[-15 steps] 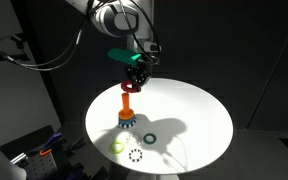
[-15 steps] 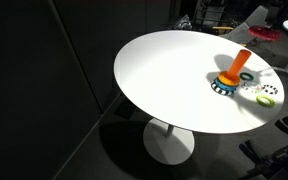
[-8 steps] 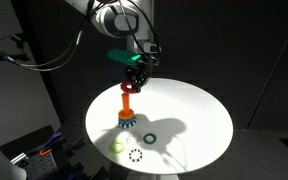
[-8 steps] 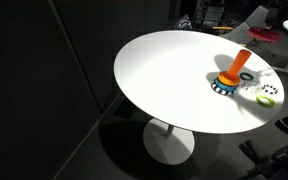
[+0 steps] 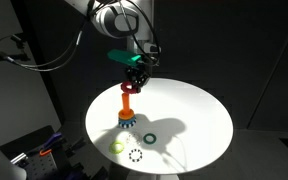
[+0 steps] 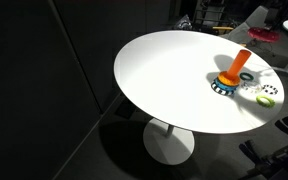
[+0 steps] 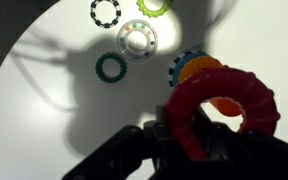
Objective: Put the pink circular object on the orange object
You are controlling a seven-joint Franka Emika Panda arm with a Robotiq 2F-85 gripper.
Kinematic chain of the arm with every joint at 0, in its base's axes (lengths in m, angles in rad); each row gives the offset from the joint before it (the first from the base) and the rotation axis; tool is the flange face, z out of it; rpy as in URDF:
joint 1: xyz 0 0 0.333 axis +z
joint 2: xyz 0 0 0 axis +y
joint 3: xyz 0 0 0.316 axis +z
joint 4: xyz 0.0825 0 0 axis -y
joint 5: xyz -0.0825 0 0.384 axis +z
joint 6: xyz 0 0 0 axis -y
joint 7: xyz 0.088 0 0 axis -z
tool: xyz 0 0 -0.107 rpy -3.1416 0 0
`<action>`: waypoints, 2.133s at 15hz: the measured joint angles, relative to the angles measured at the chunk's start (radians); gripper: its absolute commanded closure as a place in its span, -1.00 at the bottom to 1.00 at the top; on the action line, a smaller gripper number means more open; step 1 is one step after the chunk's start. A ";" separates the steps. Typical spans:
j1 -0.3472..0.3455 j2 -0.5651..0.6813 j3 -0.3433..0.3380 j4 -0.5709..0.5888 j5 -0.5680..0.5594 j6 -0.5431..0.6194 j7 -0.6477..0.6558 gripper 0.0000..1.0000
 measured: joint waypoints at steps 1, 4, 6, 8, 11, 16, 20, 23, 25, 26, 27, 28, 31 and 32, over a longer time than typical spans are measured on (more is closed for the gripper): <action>0.001 0.002 0.000 0.000 -0.001 0.003 0.001 0.81; 0.006 0.009 0.003 0.001 -0.002 0.010 0.002 0.81; 0.011 0.013 0.008 0.001 -0.005 0.011 0.004 0.81; 0.018 0.019 0.011 0.003 -0.012 0.013 0.008 0.81; 0.028 0.031 0.018 0.004 -0.036 0.018 0.020 0.80; 0.041 0.053 0.028 0.005 -0.065 0.028 0.041 0.80; 0.052 0.065 0.035 0.006 -0.078 0.031 0.054 0.80; 0.057 0.069 0.039 0.006 -0.094 0.038 0.065 0.81; 0.059 0.074 0.042 0.006 -0.104 0.042 0.069 0.80; 0.060 0.076 0.043 0.006 -0.109 0.045 0.071 0.80; 0.060 0.077 0.044 0.006 -0.112 0.047 0.075 0.80; 0.061 0.079 0.046 0.006 -0.117 0.049 0.079 0.81; 0.065 0.082 0.049 0.006 -0.128 0.052 0.087 0.81; 0.067 0.083 0.049 0.006 -0.129 0.053 0.088 0.80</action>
